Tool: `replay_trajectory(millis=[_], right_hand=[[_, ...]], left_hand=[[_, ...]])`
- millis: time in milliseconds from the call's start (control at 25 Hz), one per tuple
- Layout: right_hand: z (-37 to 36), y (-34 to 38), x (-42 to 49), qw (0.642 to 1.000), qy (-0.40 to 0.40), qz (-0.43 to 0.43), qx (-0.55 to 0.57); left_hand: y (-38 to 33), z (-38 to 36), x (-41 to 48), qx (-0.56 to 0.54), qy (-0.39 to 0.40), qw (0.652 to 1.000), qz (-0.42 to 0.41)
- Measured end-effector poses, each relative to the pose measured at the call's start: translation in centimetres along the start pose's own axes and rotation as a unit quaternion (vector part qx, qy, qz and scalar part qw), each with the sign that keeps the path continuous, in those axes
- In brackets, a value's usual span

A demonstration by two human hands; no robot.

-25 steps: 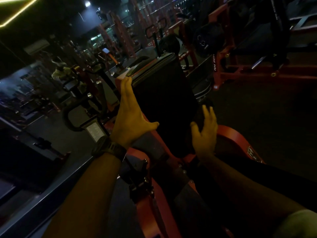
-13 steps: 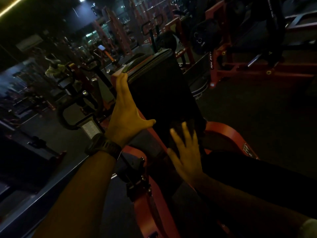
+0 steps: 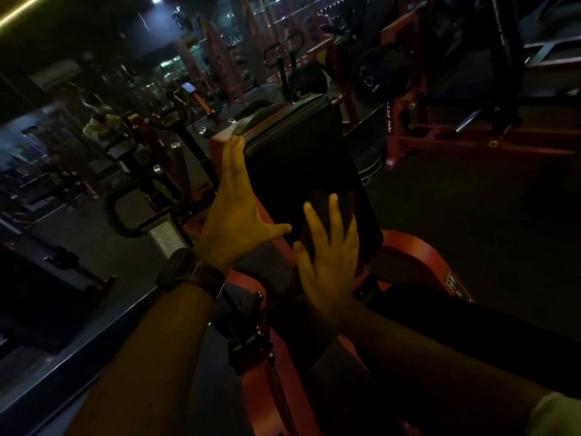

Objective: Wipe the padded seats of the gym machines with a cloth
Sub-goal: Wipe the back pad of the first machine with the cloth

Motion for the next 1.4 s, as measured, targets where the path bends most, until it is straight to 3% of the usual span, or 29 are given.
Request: replay_trajectory(millis=[80,120,240,280,400,440,600,680,840,960,1200,1400], right_hand=[[0.5,1.2,0.8,0.988,0.018,0.151,-0.010],[0.8,1.2,2.7,0.988,0.015,0.155,0.003],[0.7,2.5,7.9,0.999,-0.016,-0.021,0.020],[0.6,3.4,7.7,1.000,-0.022,-0.010,0.007],[0.5,4.0,3.3,0.970,0.004,0.241,-0.032],[0.8,3.7,2.7,0.960,0.010,0.277,-0.032],[0.5,7.9,8.5,0.985,-0.032,0.167,-0.025],[0.4,8.8,9.4,0.976,-0.033,0.214,-0.030],[0.6,2.3,1.3,0.943,0.011,0.329,-0.056],[1.0,0.8,0.4,0.945,0.030,0.316,-0.074],[0.6,8.8,10.7,0.965,-0.041,0.259,-0.013],[1.3,1.1,0.4,0.961,0.011,0.268,-0.059]], left_hand=[[0.1,0.1,-0.1,0.001,0.013,1.000,-0.006],[0.2,0.3,0.0,0.003,0.018,1.000,-0.010],[0.4,0.6,0.0,0.007,0.030,0.999,-0.007],[0.3,0.6,0.0,0.003,0.031,1.000,-0.003],[0.1,0.6,-0.1,-0.013,0.025,1.000,-0.010],[0.0,0.6,-0.1,-0.014,0.028,0.999,-0.014],[-0.3,1.0,-0.2,-0.010,0.030,0.999,-0.033],[-0.6,1.3,-0.2,-0.020,0.017,0.999,-0.041],[-0.4,1.0,-0.5,-0.014,0.028,0.999,-0.005],[-0.2,0.8,-0.7,-0.015,0.036,0.999,0.008],[-1.1,1.2,-0.4,-0.039,0.007,0.998,-0.045],[-0.3,0.8,-0.5,-0.005,0.028,1.000,-0.006]])
Point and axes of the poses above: each hand's wrist, its own x-axis towards the middle knuckle, its own z-axis out of the back of the hand, y = z × x, the point moved 7 cm from there along x, towards the middle knuckle, and after that the axes turned 7 degrees about -y, right-handed, at the moved point
